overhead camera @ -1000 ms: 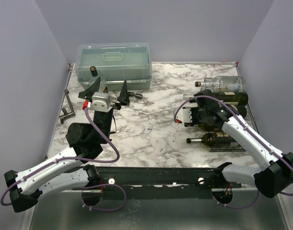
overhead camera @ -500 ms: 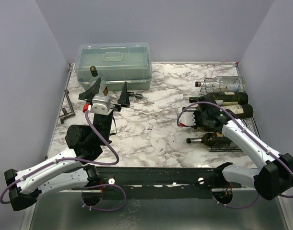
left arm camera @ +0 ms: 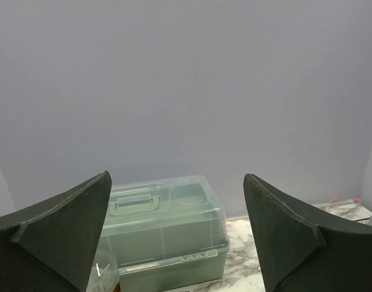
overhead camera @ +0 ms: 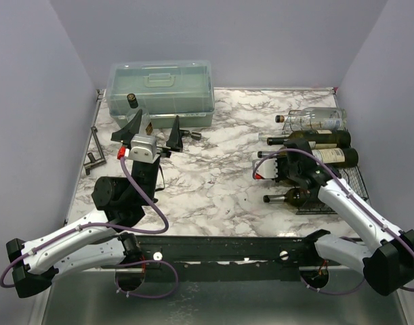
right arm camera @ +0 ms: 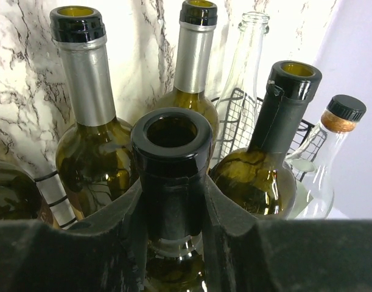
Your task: Put the wine bottle on the wine rack
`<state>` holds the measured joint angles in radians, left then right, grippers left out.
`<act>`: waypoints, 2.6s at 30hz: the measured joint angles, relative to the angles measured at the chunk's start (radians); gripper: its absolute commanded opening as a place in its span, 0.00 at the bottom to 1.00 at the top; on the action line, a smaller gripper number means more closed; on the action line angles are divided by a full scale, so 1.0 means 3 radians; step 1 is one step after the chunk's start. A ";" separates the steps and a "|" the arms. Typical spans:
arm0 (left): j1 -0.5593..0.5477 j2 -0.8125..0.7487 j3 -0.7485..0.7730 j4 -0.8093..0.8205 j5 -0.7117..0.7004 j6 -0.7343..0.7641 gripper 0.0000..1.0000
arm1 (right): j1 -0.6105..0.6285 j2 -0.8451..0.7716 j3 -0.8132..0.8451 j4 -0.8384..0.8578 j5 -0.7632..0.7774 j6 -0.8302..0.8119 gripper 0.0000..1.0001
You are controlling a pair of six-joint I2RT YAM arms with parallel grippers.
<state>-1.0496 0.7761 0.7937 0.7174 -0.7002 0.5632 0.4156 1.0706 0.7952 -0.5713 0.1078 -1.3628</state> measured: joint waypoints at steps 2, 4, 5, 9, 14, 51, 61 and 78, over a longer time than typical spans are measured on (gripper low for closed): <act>0.0000 0.0000 0.0000 0.0000 0.0000 0.0006 0.91 | -0.0011 -0.0011 0.0000 0.0009 -0.0017 0.0005 0.44; 0.0001 0.0000 -0.0001 0.0000 0.0000 0.0009 0.91 | -0.0017 -0.0017 -0.0001 0.0022 -0.0028 -0.0013 0.54; 0.0001 0.0000 -0.0001 0.0000 0.0000 0.0009 0.91 | -0.0019 -0.0019 -0.0004 0.0039 -0.0038 -0.0022 0.56; 0.0000 0.0000 -0.0001 0.0000 0.0000 0.0010 0.91 | -0.0023 -0.0079 -0.0046 0.0139 -0.0043 -0.0065 0.69; 0.0000 0.0000 -0.0001 0.0000 0.0001 0.0022 0.91 | -0.0024 -0.0175 -0.0081 0.0163 -0.0081 -0.0076 0.83; 0.0660 0.0064 0.0272 -0.0591 0.0017 -0.0306 0.98 | 0.0917 0.1443 0.0243 0.4317 -0.1615 0.4576 1.00; 0.0711 -0.0253 0.0272 -0.0464 -0.0014 -0.0154 0.98 | 0.1484 0.2859 0.1335 0.5130 -0.0715 0.4943 1.00; 0.0777 -0.0294 0.0217 -0.0172 -0.0076 0.0060 0.99 | 0.1598 0.4438 0.3024 0.5197 -0.0594 0.4779 1.00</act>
<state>-0.8165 0.6880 0.8589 0.6659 -0.7231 0.5812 0.8951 2.4020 1.7023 0.9878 -0.0704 0.0708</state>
